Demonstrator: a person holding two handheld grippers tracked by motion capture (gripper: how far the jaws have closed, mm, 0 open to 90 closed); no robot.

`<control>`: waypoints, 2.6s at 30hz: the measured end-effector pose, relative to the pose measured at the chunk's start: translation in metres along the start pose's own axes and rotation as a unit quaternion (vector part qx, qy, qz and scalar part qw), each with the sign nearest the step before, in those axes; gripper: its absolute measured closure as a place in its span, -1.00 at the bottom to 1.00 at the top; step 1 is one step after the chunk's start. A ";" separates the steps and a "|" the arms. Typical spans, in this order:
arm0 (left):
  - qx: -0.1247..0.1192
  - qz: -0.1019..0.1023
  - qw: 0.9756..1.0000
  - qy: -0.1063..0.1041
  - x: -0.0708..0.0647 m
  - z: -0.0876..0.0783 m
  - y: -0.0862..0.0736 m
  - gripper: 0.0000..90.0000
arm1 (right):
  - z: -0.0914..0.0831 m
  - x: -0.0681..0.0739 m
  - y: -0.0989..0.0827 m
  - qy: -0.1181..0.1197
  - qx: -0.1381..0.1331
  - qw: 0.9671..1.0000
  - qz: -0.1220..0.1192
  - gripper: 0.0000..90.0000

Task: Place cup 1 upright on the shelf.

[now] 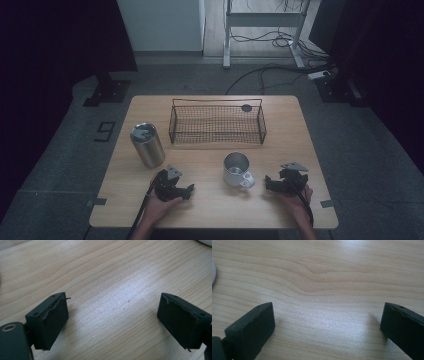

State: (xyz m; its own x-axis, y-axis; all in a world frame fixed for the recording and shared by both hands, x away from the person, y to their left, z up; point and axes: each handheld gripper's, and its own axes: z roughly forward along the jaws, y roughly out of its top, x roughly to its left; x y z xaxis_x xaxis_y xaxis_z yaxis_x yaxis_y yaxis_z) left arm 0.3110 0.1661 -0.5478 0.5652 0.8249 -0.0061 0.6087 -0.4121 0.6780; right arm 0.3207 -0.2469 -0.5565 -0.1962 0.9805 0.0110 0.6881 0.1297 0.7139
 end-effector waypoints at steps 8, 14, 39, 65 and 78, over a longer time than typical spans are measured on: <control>-0.002 -0.006 1.000 0.011 0.000 -0.001 0.000 -0.80 | 0.000 0.000 0.000 0.000 0.000 1.000 0.000 -1.00; -0.023 -0.004 1.000 0.021 0.000 -0.011 0.001 -0.72 | 0.000 0.000 0.000 0.000 0.000 1.000 0.000 -1.00; -0.091 -0.039 0.995 0.031 0.015 -0.048 0.004 -0.67 | 0.000 -0.001 0.000 0.002 0.000 1.000 -0.001 -1.00; -0.115 -0.076 0.989 0.054 0.041 -0.074 0.000 -0.68 | 0.000 -0.001 0.000 0.002 0.000 1.000 -0.002 -1.00; -0.123 -0.087 0.986 0.072 0.055 -0.086 -0.005 -0.71 | 0.000 -0.001 0.000 0.002 0.000 1.000 -0.001 -1.00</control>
State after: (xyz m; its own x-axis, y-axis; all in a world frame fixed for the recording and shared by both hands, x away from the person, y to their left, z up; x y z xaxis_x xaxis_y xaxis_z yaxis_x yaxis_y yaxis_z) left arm 0.2915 0.2469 -0.4883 0.3679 0.9288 -0.0453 0.5266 -0.1679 0.8334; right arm 0.3214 -0.2475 -0.5565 -0.2004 0.9796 0.0119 0.6876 0.1320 0.7140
